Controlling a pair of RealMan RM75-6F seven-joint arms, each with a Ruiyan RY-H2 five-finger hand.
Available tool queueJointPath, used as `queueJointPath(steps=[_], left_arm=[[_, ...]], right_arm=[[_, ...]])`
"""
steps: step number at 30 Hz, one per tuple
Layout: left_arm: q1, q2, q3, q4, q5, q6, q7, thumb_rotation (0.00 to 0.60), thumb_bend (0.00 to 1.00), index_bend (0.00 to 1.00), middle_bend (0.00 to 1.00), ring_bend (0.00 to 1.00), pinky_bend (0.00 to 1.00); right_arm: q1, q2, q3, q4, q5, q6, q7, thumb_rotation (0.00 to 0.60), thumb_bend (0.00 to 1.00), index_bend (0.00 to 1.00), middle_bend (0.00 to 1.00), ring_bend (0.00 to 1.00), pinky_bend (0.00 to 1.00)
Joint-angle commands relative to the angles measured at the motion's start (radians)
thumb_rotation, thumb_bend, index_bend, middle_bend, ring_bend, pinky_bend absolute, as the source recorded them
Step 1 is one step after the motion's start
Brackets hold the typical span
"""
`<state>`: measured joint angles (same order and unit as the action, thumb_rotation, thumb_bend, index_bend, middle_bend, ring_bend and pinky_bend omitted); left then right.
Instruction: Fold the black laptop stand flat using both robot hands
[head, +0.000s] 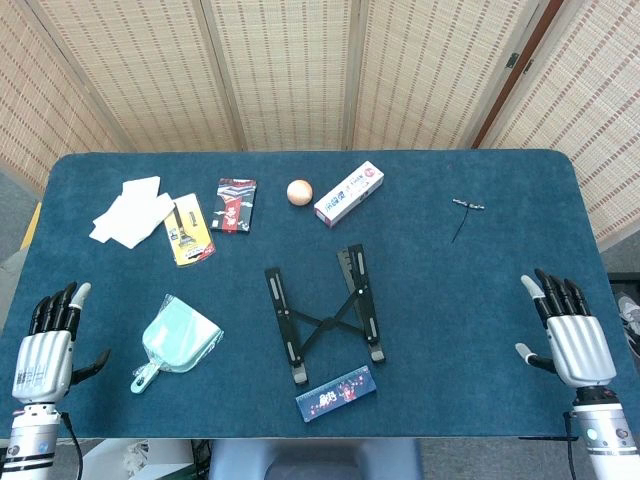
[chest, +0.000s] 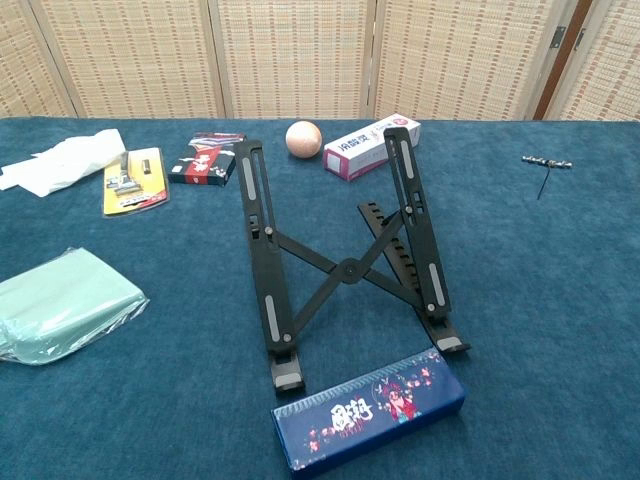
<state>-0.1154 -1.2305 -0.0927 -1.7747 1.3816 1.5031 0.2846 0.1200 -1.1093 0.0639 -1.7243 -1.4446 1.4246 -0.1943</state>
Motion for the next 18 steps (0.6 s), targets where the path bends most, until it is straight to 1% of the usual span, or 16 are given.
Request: queueJointPath(steps=[1, 10, 13, 18], left_arm=[[-0.001, 0.0, 0.0, -0.001, 0.0, -0.002, 0.0, 0.6, 0.21, 0.03, 0.03, 0.02, 0.0], [-0.001, 0.003, 0.003, -0.007, 0.005, -0.004, -0.007, 0.6, 0.21, 0.03, 0.04, 0.02, 0.0], [-0.003, 0.005, 0.002, -0.007, 0.007, -0.006, -0.01, 0.6, 0.21, 0.03, 0.03, 0.02, 0.0], [-0.002, 0.005, 0.005, -0.011, 0.014, -0.003, -0.014, 0.6, 0.21, 0.03, 0.03, 0.02, 0.0]], right_arm=[[0.0, 0.0, 0.001, 0.001, -0.001, 0.0, 0.001, 0.6, 0.1, 0.0, 0.01, 0.0, 0.0], [0.011, 0.0, -0.001, 0.007, -0.009, -0.019, 0.02, 0.6, 0.1, 0.0, 0.01, 0.0, 0.0], [0.027, -0.004, 0.007, 0.011, -0.007, -0.042, 0.055, 0.6, 0.1, 0.0, 0.01, 0.0, 0.0], [0.076, 0.002, 0.026, 0.003, 0.006, -0.121, 0.145, 0.6, 0.1, 0.0, 0.01, 0.0, 0.0]])
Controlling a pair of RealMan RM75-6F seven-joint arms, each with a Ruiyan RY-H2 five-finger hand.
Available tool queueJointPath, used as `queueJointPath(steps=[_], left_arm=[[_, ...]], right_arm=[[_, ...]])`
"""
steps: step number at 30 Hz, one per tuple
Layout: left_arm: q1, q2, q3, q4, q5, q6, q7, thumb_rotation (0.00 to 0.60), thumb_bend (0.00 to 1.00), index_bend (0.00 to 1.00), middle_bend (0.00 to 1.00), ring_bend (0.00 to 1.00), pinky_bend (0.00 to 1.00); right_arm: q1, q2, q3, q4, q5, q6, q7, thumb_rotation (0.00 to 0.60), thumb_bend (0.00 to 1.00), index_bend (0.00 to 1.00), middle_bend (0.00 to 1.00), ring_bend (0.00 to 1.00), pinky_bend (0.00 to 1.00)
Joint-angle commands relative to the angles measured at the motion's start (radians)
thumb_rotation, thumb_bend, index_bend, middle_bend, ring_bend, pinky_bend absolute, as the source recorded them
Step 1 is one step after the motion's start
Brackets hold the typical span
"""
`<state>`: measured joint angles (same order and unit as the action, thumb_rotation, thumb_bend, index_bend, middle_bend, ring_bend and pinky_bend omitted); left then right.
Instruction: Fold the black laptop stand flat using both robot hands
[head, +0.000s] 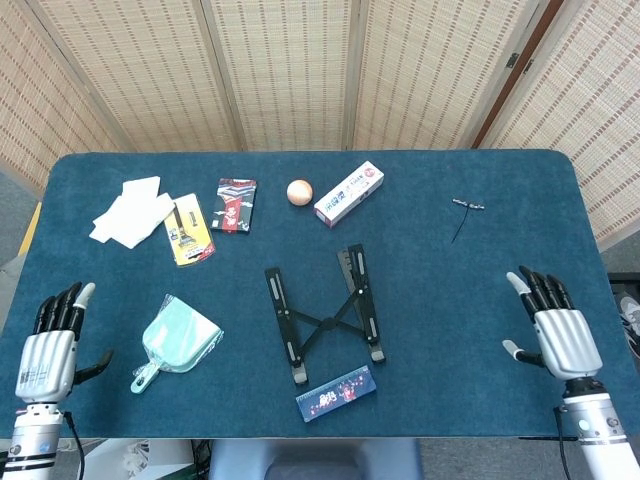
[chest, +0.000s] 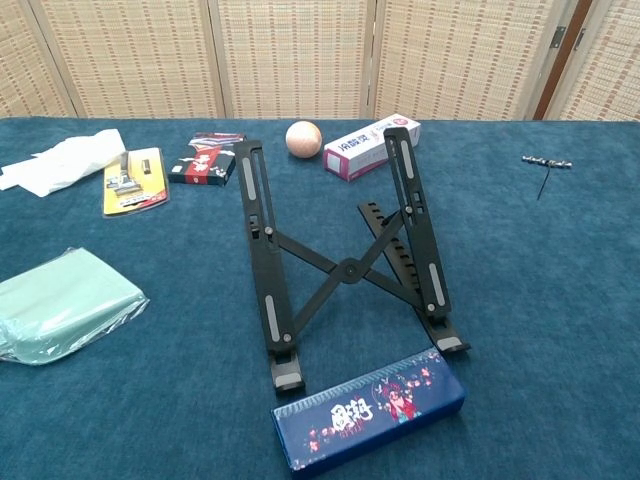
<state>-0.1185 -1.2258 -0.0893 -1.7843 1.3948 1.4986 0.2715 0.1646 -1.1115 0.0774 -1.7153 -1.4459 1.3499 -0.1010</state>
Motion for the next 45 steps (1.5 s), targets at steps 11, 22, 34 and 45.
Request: queueJointPath(steps=[11, 22, 34, 45], left_arm=[[0.012, 0.008, 0.009, -0.007, 0.011, 0.013, -0.008, 0.6, 0.21, 0.03, 0.03, 0.02, 0.0], [0.021, 0.013, 0.012, -0.009, 0.013, 0.021, -0.007, 0.6, 0.21, 0.03, 0.03, 0.02, 0.0], [0.022, 0.016, 0.013, -0.011, 0.014, 0.019, -0.009, 0.6, 0.21, 0.03, 0.03, 0.02, 0.0], [0.021, 0.016, 0.013, -0.016, 0.014, 0.014, -0.004, 0.6, 0.21, 0.03, 0.03, 0.02, 0.0]], right_arm=[[0.196, 0.025, 0.064, -0.045, 0.036, -0.333, 0.509, 0.6, 0.23, 0.0, 0.01, 0.0, 0.0], [0.346, -0.063, 0.121, 0.072, 0.035, -0.52, 0.94, 0.6, 0.26, 0.0, 0.01, 0.0, 0.0], [0.463, -0.202, 0.157, 0.232, 0.043, -0.635, 1.216, 0.6, 0.26, 0.0, 0.01, 0.0, 0.0], [0.555, -0.311, 0.147, 0.374, -0.024, -0.662, 1.389, 0.6, 0.27, 0.0, 0.06, 0.0, 0.0]])
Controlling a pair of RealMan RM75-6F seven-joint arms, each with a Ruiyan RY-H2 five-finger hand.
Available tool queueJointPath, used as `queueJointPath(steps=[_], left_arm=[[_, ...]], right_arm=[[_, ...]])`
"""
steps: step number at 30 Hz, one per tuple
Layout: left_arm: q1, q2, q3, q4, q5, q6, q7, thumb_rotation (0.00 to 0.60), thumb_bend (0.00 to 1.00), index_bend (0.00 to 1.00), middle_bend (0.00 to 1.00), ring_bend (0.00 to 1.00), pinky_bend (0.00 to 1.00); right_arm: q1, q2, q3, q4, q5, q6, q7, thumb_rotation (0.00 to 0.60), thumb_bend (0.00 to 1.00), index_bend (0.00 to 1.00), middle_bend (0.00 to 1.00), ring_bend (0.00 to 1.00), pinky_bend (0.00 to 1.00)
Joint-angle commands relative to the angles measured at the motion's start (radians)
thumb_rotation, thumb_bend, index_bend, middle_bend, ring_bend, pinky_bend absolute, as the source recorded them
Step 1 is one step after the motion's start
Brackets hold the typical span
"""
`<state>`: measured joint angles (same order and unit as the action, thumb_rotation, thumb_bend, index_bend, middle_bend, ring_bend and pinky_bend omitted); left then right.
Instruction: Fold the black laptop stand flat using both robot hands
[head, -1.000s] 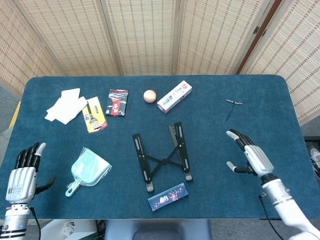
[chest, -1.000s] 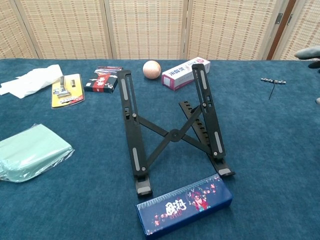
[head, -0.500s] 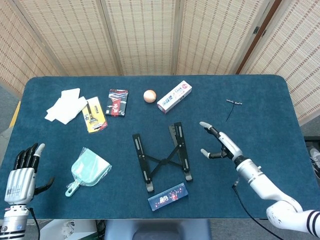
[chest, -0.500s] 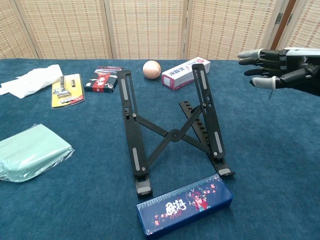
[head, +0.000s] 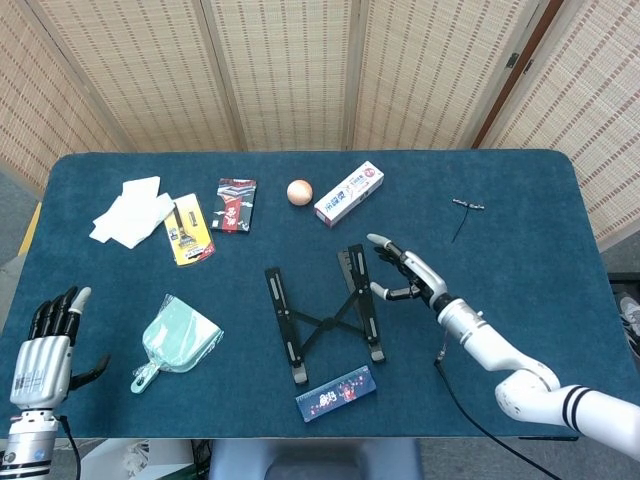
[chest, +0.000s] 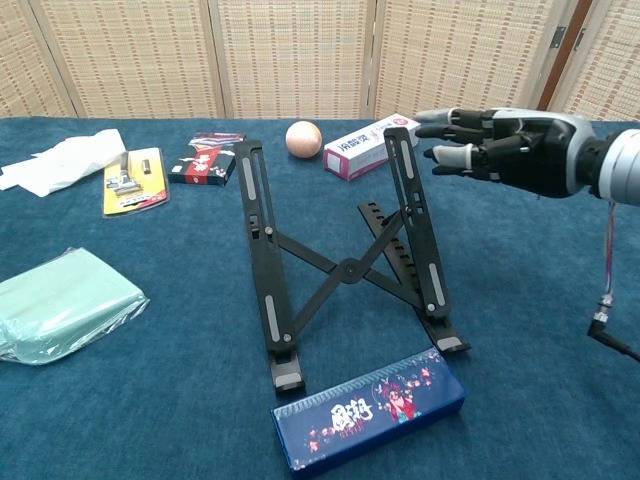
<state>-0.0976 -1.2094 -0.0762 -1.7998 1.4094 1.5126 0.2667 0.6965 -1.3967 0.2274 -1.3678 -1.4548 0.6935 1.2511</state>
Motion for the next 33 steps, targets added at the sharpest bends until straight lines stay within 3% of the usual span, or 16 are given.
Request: queueJointPath(steps=[1, 5, 8, 16, 24, 33], left_arm=[[0.0, 0.0, 0.0, -0.001, -0.001, -0.001, 0.001, 0.6, 0.21, 0.03, 0.03, 0.02, 0.0], [-0.001, -0.001, 0.0, 0.0, -0.001, -0.003, 0.004, 0.6, 0.21, 0.03, 0.04, 0.02, 0.0], [-0.001, -0.001, 0.0, 0.001, -0.002, -0.002, 0.004, 0.6, 0.21, 0.03, 0.04, 0.02, 0.0], [0.002, 0.002, 0.002, 0.002, -0.002, -0.003, 0.001, 0.6, 0.21, 0.03, 0.03, 0.02, 0.0], [0.008, 0.006, 0.005, -0.002, 0.006, 0.007, -0.006, 0.6, 0.21, 0.03, 0.03, 0.02, 0.0], [0.005, 0.0, 0.007, 0.0, 0.009, -0.002, 0.003, 0.6, 0.21, 0.03, 0.03, 0.02, 0.0]], right_arm=[[0.03, -0.032, -0.003, 0.034, -0.018, -0.006, 0.051, 0.6, 0.27, 0.0, 0.07, 0.0, 0.0], [0.057, -0.056, -0.009, 0.062, -0.03, -0.01, 0.1, 0.6, 0.27, 0.0, 0.11, 0.0, 0.02], [0.069, -0.07, -0.016, 0.076, -0.042, 0.0, 0.121, 0.6, 0.3, 0.0, 0.15, 0.01, 0.09], [0.074, -0.078, -0.043, 0.071, -0.077, 0.062, 0.239, 0.6, 0.34, 0.07, 0.27, 0.14, 0.28], [0.056, 0.001, -0.127, -0.011, -0.213, 0.212, 0.309, 0.6, 0.34, 0.09, 0.3, 0.19, 0.31], [0.006, 0.13, -0.249, -0.147, -0.322, 0.355, 0.221, 0.6, 0.34, 0.09, 0.29, 0.19, 0.31]])
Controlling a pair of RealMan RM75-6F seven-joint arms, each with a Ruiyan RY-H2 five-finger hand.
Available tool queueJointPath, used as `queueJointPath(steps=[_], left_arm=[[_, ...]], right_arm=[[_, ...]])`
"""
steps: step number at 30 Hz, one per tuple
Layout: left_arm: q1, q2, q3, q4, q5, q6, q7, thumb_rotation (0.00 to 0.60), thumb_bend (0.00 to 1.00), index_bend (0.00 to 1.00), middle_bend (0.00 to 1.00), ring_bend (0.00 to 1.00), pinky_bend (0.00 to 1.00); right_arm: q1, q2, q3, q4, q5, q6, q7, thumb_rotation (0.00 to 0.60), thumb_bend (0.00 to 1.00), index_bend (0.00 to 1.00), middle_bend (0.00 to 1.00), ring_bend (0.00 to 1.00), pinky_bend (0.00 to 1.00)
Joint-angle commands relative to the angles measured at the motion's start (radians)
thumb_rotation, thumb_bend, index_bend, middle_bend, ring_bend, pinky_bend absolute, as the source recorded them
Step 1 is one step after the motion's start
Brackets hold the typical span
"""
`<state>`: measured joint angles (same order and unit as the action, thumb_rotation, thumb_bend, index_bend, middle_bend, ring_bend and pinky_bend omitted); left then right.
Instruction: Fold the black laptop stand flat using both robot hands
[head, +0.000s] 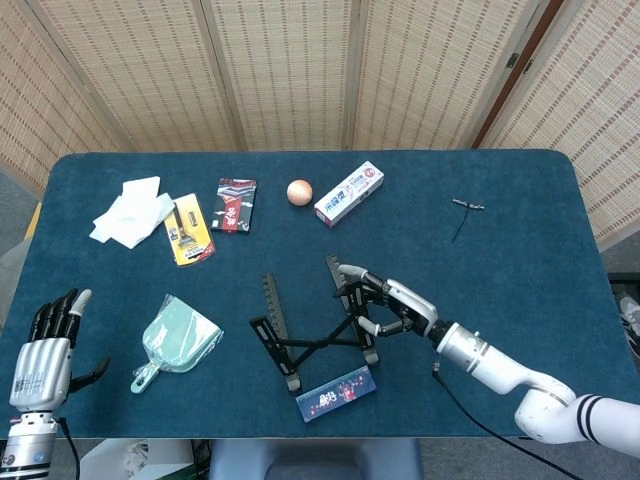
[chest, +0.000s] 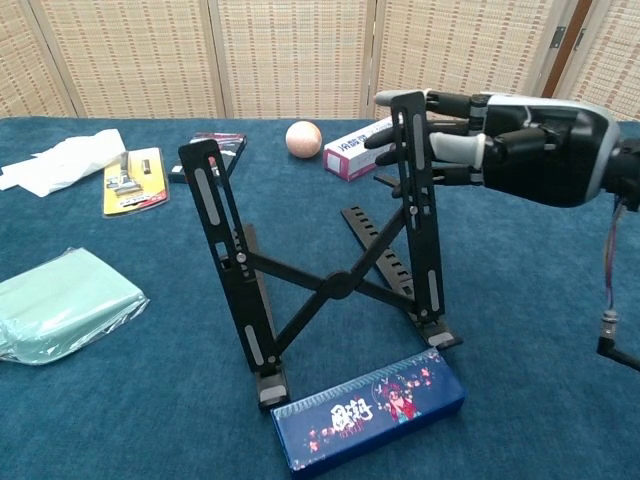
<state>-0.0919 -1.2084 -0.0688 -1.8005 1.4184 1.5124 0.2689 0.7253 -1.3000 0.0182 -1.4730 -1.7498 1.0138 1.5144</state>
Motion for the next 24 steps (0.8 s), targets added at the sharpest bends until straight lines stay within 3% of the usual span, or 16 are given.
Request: queueJointPath(steps=[1, 13, 24], left_arm=[[-0.002, -0.002, 0.0, 0.001, 0.001, -0.003, 0.002, 0.6, 0.21, 0.03, 0.03, 0.02, 0.0], [-0.007, -0.007, 0.001, 0.002, 0.004, -0.01, 0.006, 0.6, 0.21, 0.03, 0.03, 0.02, 0.0], [-0.006, -0.006, 0.001, 0.003, 0.005, -0.009, -0.001, 0.6, 0.21, 0.03, 0.03, 0.02, 0.0]], right_arm=[[-0.028, 0.041, -0.05, -0.052, -0.032, 0.044, -0.057, 0.6, 0.34, 0.09, 0.29, 0.19, 0.31], [-0.08, 0.106, -0.143, -0.134, -0.05, 0.124, -0.159, 0.6, 0.34, 0.09, 0.28, 0.2, 0.31], [-0.051, 0.081, -0.131, -0.11, -0.007, 0.098, -0.167, 0.6, 0.34, 0.09, 0.28, 0.2, 0.31]])
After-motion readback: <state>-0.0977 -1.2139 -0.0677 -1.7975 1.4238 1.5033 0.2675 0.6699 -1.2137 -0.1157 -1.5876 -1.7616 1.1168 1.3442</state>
